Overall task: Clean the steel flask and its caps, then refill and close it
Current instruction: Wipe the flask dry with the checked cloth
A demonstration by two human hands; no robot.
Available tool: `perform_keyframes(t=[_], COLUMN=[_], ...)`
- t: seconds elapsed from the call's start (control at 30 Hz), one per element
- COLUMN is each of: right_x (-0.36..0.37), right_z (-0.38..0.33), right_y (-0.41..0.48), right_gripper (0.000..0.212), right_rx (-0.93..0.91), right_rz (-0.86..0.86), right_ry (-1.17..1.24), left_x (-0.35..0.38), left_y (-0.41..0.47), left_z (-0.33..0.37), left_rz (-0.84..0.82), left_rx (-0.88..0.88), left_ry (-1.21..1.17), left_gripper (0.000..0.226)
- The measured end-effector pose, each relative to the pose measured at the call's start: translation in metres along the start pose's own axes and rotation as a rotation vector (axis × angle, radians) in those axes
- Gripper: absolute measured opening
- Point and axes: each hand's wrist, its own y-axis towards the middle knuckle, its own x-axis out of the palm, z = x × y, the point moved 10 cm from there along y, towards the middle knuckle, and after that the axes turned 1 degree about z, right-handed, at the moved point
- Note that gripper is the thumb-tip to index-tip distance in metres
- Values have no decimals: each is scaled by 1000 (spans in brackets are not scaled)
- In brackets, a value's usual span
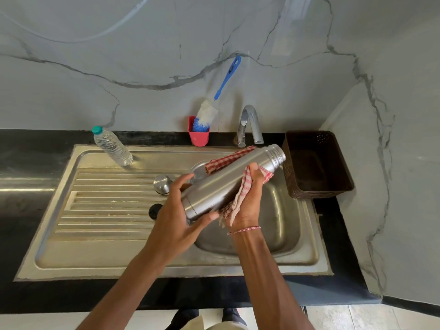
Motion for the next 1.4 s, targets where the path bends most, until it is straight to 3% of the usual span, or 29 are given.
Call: perform_keyframes(t=[0.1,0.17,0.27,0.33,0.4,0.43,0.53,0.6,0.7,0.77,0.9,0.97,1.03,1.13,1.2,1.3,1.4], right_x=[4,5,4,2,2,4,3,0,-4,-4,-2,-1,-1,-7,-5,-4,2], right_z=[1,7,16,17,12,8,6,10,18,22,37,33,30,29,29,33,32], right_y=[-2,-6,-8,-5,0,2,8,11,10,10,5,3,4,9,11,7,-3], right_gripper=[63,60,92,103,101,98,95,96,94,92,94,94,96,91,88,87,89], right_rx=[2,16,43,36,10,-4,-17,1,33,39,118,93,73,60,55,77,92], right_rz=[-33,-51,-53,-64,-72,-85,-76,-66,-68,-97,-164,-144,-100,-54,-76,-100,-134], right_ry=[9,16,-76,-111,-85,-53,26,40,32,18,-65,-64,-40,27,44,59,-69], left_x=[-2,1,24,37,33,24,2,5,4,7,37,39,26,10,12,7,10], left_y=[3,8,4,-1,7,13,15,13,15,19,20,20,27,22,15,15,19], left_z=[5,-4,-23,-25,-20,-13,23,27,18,13,-21,-25,-20,18,25,24,10], left_rz=[-8,-39,-157,-261,-221,-141,45,40,57,31,-208,-284,-168,73,139,189,122], left_rx=[2,-186,-575,-698,-617,-490,6,114,83,-32,-584,-688,-553,-60,69,92,-136], left_ry=[-23,-263,-711,-816,-748,-631,17,170,98,-93,-688,-726,-505,52,182,176,-128], left_gripper=[73,63,75,73,81,79,57,64,61,51,69,74,68,51,55,53,44])
